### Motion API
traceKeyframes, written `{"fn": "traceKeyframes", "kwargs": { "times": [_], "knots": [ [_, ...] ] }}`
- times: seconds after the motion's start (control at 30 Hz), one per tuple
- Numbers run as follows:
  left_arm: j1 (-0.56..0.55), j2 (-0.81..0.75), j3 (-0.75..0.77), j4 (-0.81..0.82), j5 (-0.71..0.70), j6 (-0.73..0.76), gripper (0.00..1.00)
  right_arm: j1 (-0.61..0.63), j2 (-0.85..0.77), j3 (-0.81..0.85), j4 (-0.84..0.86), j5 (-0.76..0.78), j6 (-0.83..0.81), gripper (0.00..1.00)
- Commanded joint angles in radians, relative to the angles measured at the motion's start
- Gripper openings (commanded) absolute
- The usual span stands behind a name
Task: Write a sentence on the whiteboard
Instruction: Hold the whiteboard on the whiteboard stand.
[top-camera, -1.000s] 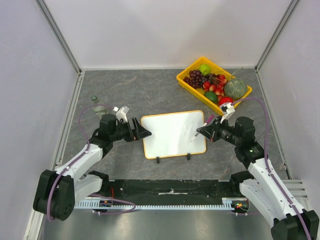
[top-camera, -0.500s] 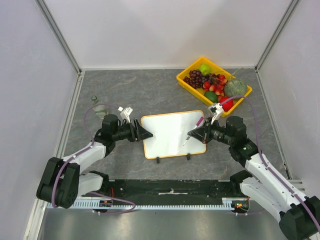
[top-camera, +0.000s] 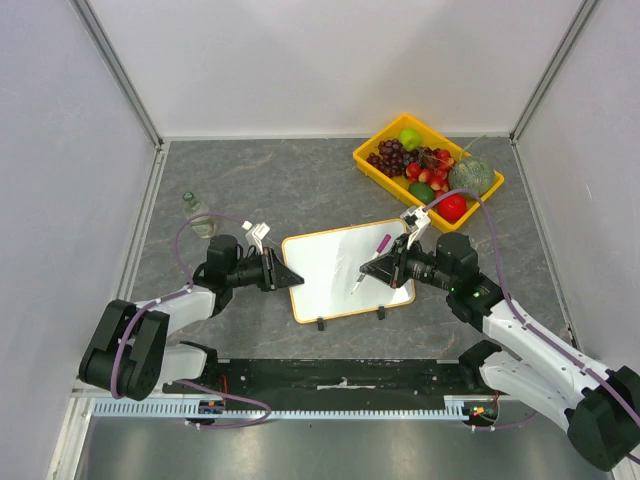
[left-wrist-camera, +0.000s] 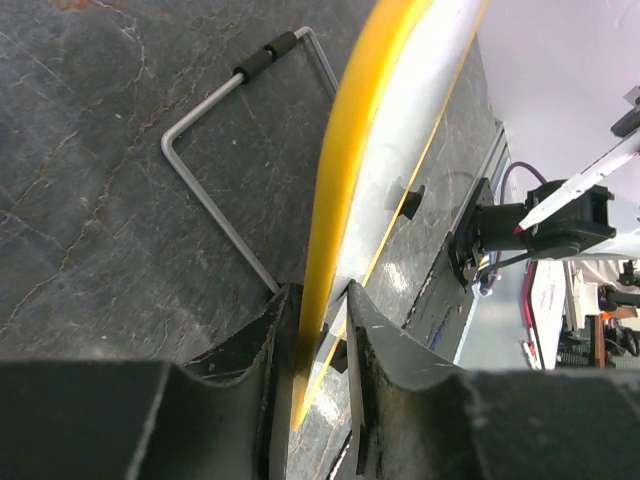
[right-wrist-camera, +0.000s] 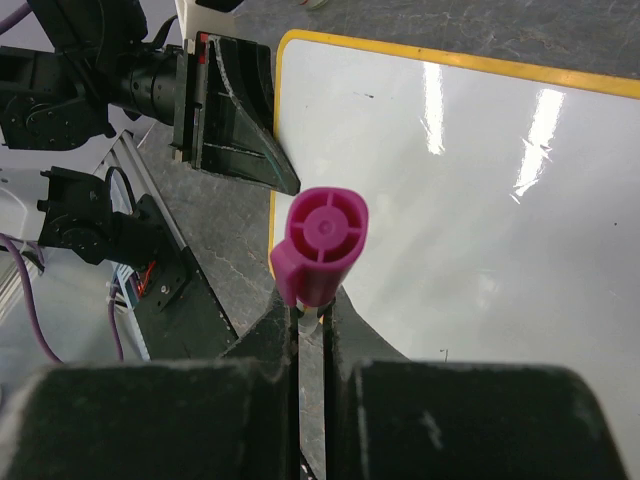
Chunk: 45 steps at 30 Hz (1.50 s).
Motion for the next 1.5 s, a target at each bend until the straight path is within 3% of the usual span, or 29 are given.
{"fn": "traceKeyframes", "kwargs": {
  "times": [0.0,0.4,0.5,1.07,1.47],
  "knots": [
    [0.002,-0.022,-0.029,0.039,0.039,0.068,0.3,0.017,0.005,0.052,0.062,0.036,0.004,0.0],
    [0.002,-0.064,-0.018,0.012,0.039,0.108,0.47,0.057,0.019,0.078,0.051,0.085,-0.01,0.0],
    [0.001,-0.051,0.043,-0.071,0.024,0.153,0.48,0.062,0.028,0.098,0.038,0.092,-0.019,0.0],
    [0.004,-0.048,0.057,-0.027,-0.011,0.19,0.56,0.146,0.166,0.199,0.054,0.177,-0.047,0.0],
    [0.01,-0.149,0.022,-0.025,-0.089,0.202,0.63,0.232,0.22,0.242,0.071,0.256,-0.06,0.0]
  ]
}}
